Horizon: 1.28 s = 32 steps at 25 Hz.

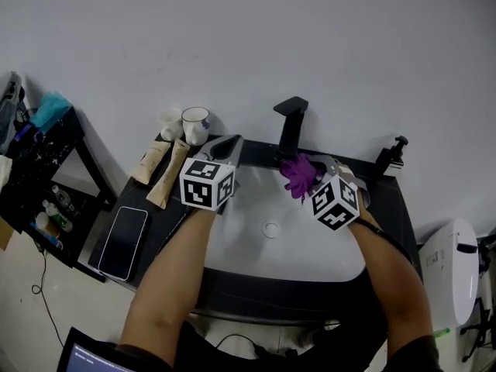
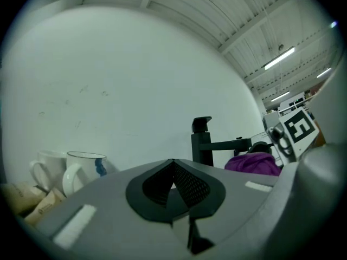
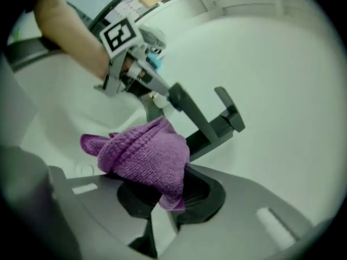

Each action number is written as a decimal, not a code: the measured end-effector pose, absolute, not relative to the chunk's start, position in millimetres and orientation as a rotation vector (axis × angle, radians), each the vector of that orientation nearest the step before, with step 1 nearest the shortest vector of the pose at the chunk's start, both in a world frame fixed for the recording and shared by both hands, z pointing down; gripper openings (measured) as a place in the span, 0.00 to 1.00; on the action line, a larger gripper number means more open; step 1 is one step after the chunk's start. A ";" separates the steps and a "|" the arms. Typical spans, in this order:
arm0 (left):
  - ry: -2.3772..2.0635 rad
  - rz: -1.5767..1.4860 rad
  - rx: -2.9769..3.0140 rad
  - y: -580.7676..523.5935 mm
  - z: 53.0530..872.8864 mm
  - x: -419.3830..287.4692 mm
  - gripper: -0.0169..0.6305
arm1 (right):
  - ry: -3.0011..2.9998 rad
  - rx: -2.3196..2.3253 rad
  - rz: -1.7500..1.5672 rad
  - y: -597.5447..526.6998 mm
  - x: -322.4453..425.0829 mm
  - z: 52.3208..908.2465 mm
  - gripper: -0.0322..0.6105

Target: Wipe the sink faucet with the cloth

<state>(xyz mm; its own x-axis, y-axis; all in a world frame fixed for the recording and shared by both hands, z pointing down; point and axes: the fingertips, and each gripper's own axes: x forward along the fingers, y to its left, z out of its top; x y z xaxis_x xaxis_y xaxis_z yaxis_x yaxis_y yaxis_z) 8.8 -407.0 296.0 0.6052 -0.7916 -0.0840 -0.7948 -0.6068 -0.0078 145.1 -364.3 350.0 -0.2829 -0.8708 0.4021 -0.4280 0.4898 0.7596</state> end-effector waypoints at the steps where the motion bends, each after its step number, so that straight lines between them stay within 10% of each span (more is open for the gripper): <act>1: 1.385 0.129 -2.773 -406.1 294.2 5.3 0.05 | -1.981 1.117 -0.596 -353.5 137.2 346.1 0.15; 11: 1.423 0.488 -2.724 -378.9 253.1 -40.1 0.05 | -2.351 1.472 -0.181 -363.6 34.1 354.5 0.14; 18: 1.581 0.553 -2.485 -363.0 223.8 -66.9 0.05 | -2.677 2.101 0.681 -411.2 40.7 333.3 0.14; 32: 1.646 0.610 -2.320 -340.0 198.3 -97.6 0.05 | -2.688 2.753 1.286 -459.8 59.4 293.5 0.13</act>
<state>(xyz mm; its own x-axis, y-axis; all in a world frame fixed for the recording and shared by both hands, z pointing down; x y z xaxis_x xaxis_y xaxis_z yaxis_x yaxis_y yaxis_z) -97.6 -340.0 198.3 0.2813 -0.8419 -0.4604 -0.9386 -0.3413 0.0506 59.4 -459.8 293.5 0.1315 -0.9750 -0.1789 -0.4726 0.0970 -0.8759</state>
